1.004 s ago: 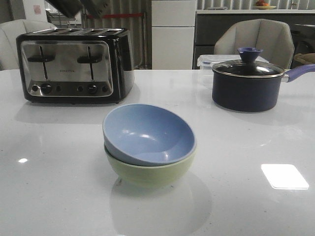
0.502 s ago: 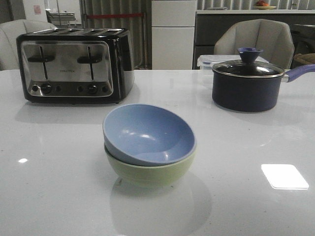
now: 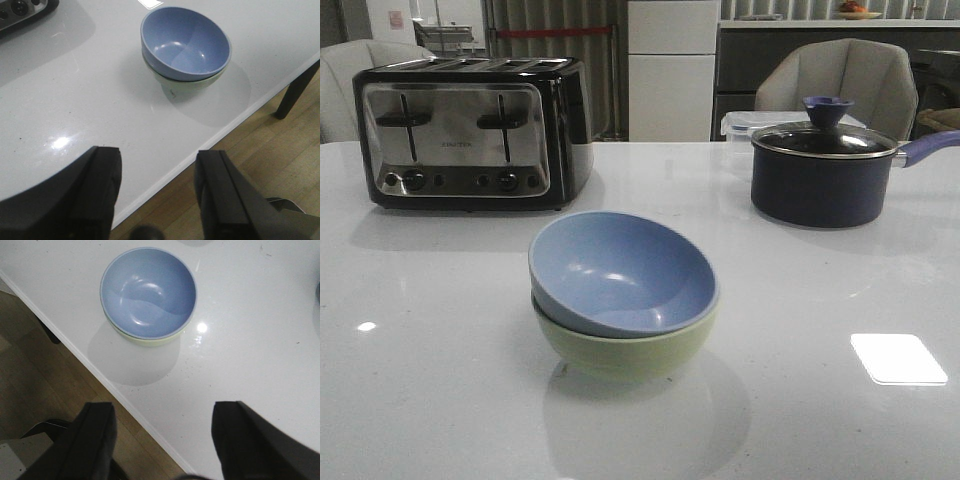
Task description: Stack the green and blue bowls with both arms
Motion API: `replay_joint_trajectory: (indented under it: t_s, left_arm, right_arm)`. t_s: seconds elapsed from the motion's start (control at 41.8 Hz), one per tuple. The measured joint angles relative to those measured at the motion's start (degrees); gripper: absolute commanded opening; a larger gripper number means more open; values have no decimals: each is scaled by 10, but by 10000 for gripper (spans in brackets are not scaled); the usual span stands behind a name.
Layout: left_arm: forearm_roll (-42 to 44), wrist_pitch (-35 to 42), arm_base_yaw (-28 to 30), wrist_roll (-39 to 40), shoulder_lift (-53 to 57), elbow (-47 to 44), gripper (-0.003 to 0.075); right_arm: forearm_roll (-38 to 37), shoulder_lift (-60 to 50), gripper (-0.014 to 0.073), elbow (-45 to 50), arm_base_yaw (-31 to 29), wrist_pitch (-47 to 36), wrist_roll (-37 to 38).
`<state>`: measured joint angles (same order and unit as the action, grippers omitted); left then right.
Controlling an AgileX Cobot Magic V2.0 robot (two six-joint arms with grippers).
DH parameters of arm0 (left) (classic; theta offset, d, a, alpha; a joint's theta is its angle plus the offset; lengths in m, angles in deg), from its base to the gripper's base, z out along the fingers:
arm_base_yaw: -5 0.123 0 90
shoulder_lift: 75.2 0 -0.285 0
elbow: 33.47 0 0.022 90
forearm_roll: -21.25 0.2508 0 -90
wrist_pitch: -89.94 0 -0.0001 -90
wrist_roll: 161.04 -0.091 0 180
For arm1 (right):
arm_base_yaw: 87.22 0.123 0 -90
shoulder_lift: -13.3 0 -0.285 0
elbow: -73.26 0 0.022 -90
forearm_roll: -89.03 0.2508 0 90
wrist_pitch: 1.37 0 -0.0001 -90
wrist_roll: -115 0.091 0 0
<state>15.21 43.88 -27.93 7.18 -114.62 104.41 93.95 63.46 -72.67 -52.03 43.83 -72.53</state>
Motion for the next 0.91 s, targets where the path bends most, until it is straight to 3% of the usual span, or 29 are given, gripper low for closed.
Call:
replay_joint_trajectory:
  t_s: [0.239,0.478,0.621,0.908]
  left_arm:
    - [5,12,0,0,0,0,365]
    - [5,14,0,0,0,0,176]
    - [5,15,0,0,0,0,98]
    - [5,15,0,-1,0,0,93]
  right_arm:
    - [-1,0,493,0,0,2,0]
    - [-2,0,197,0,0,3,0]
    - [-2,0,86,0,0,4,0]
    - [-2,0,68,0,0,4,0]
